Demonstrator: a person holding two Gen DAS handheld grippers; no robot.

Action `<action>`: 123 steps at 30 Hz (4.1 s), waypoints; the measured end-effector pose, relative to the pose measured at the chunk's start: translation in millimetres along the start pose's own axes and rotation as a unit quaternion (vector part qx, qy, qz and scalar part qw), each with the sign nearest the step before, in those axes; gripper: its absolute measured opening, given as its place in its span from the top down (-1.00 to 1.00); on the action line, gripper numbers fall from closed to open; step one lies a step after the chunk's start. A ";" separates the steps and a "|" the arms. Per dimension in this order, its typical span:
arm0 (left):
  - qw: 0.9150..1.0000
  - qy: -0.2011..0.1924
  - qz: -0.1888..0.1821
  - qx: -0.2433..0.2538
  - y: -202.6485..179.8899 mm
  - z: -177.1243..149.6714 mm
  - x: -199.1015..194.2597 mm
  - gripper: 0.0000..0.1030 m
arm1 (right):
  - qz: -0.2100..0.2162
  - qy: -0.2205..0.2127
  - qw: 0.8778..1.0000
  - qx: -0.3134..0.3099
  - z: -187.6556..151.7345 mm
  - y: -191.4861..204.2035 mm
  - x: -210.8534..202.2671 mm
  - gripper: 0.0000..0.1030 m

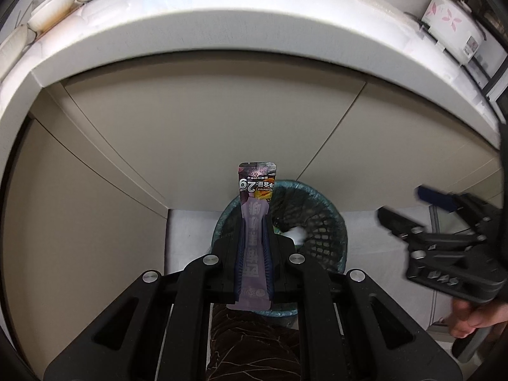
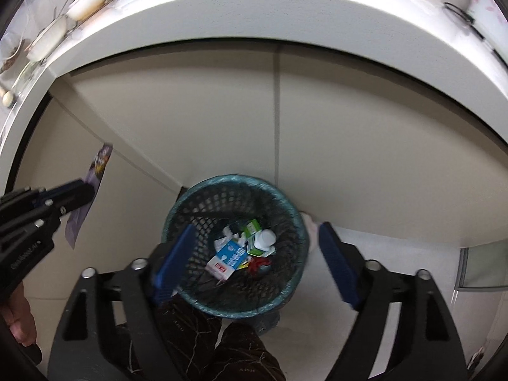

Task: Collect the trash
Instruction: 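Open right tool to drop pill bottle while left tool drops purple packet into bin, then raise both open tools back over the counter, then grasp the blue snack wrapper with left tool while right tool grasps the bubble wrap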

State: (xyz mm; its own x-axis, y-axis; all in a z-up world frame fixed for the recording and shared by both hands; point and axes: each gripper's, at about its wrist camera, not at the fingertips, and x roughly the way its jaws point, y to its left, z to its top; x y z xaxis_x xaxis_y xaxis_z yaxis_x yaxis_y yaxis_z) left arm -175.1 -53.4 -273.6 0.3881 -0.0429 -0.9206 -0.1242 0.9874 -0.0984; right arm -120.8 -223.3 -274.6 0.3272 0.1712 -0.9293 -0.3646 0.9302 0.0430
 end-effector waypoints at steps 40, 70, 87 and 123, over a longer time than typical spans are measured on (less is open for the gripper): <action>0.998 0.050 -0.026 0.042 -75.1 -23.5 79.4 -0.36 | -0.044 -0.006 0.995 0.089 -61.8 -97.4 -18.9 -0.85; 0.994 -0.104 -0.020 0.023 -48.0 113.8 -103.4 -0.89 | -0.047 -0.193 0.978 0.058 113.2 -118.6 -151.4 -0.85; 0.990 -0.133 -0.030 0.048 -22.5 275.4 -105.5 -0.89 | -0.096 -0.159 0.979 0.080 237.1 -149.3 -131.7 -0.85; 0.994 -0.059 -0.057 0.076 -12.1 517.6 112.9 -0.66 | -0.099 0.004 0.976 0.195 380.1 -241.4 37.5 -0.85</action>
State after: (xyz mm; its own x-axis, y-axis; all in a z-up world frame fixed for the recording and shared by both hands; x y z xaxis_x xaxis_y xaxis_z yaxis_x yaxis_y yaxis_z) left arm 342.9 8.8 -180.8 0.4978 -0.1459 -0.8549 0.0622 0.9892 -0.1326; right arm 310.8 -318.0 -180.4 0.3508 -0.0244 -0.9361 0.0651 0.9979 -0.0016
